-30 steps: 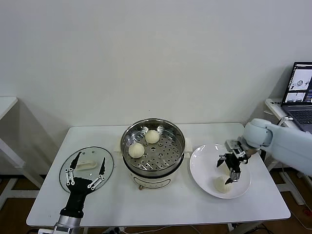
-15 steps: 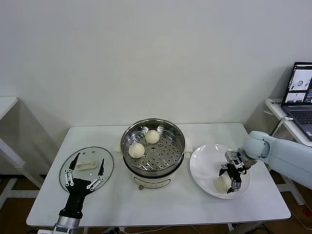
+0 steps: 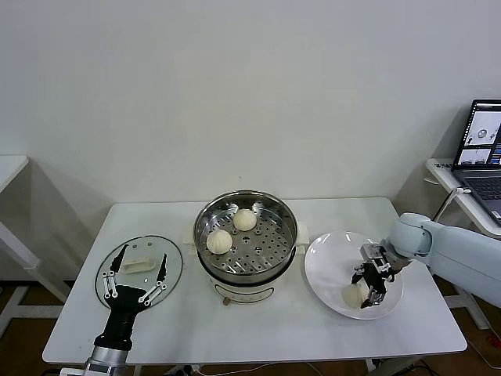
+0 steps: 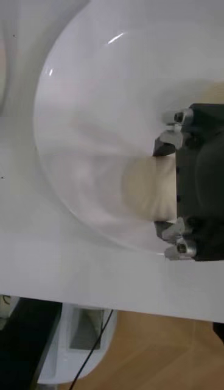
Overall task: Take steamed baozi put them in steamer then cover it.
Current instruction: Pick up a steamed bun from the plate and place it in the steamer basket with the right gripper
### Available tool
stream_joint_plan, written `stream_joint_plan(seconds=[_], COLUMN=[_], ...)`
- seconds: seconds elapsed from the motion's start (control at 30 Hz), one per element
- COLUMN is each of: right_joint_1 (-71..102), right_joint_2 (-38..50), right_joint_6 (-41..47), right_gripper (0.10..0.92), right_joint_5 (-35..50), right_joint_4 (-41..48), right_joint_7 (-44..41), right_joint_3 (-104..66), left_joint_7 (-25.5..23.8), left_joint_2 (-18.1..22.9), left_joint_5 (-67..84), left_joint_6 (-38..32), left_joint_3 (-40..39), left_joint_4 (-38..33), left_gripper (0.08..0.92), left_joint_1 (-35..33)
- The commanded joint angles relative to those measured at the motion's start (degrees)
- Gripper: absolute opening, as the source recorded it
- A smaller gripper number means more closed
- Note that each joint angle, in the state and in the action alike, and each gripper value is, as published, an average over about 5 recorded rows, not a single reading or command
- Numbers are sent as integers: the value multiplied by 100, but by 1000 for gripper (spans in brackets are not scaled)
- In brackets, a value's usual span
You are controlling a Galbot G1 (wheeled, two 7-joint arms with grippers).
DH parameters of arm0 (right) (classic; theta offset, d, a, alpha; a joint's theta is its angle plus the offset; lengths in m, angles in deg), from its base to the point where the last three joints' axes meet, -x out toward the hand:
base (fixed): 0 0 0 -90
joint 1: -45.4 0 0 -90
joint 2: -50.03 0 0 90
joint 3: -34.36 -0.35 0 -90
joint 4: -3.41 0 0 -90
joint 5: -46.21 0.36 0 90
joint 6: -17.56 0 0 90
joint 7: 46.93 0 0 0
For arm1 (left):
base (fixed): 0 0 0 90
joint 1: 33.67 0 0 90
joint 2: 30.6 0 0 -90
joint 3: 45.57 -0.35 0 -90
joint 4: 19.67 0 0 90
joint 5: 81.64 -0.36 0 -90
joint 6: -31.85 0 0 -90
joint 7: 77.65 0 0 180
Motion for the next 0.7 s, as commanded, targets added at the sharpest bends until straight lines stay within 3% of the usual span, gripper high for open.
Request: stream_joint_plan(seconds=[0.03,0.3,0.7], right_joint_1=[-1370,-3398,-3497], right_joint_2=[-100,-1030,-2575], right_joint_6=[-610,-2083,-3503], right_gripper=[675,694,687], right_joint_5=[-99,263,-368], right_joint_4=[-112,-167,-614], right_joint_7=[-544,-911,-645], right_joint_3=[97,769,658], left_joint_7=[4,5,18], left_joint_2=[-16,-54,-61], left_joint_5=[-7,-31,-56], left_joint_6=[30,23,-16], left_joint_3=[-28,-27,26], left_joint_4=[-56,-145,-252], left_gripper=[823,823,823], left_joint_1=[2,-44,-167])
